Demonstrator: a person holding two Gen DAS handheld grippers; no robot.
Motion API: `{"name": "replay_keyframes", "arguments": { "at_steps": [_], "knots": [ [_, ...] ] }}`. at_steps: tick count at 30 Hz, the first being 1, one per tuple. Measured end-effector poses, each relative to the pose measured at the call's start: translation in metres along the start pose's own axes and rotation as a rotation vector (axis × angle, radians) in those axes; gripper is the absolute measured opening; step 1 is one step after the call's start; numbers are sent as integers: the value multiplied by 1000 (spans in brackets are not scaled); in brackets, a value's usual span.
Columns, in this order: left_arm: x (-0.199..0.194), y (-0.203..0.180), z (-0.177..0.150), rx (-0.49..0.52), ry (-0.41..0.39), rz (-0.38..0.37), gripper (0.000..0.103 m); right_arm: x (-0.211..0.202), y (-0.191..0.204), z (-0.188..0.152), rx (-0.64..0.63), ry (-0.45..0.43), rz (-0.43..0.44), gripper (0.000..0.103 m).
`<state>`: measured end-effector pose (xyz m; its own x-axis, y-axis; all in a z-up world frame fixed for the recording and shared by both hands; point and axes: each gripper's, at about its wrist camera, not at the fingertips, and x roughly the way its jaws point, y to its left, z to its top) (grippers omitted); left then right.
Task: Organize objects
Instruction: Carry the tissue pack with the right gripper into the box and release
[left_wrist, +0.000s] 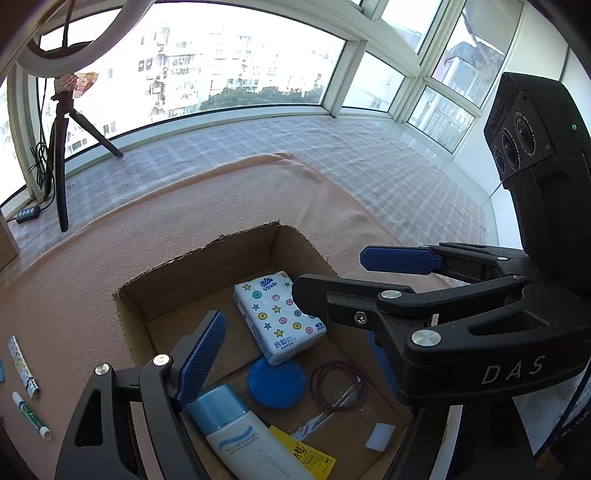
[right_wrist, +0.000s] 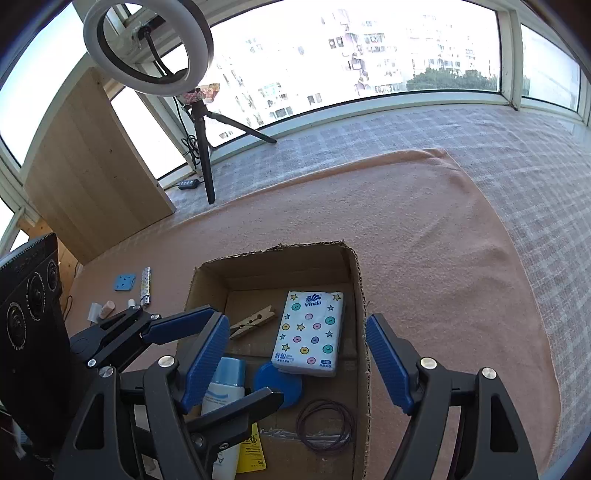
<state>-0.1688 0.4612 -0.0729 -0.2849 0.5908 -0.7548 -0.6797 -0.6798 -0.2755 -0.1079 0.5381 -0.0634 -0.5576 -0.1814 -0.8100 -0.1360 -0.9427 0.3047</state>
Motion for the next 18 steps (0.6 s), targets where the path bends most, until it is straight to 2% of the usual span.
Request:
{"name": "replay_keyframes", "arguments": {
  "at_steps": [9,18],
  "knots": [
    [-19,17,-11,-21,-10,30,82,-3,9,-6,5,-9,-17,73],
    [-61,53,-34,-58,-42,69,82,-1,34,-16,-3,-13,-23,73]
  ]
}}
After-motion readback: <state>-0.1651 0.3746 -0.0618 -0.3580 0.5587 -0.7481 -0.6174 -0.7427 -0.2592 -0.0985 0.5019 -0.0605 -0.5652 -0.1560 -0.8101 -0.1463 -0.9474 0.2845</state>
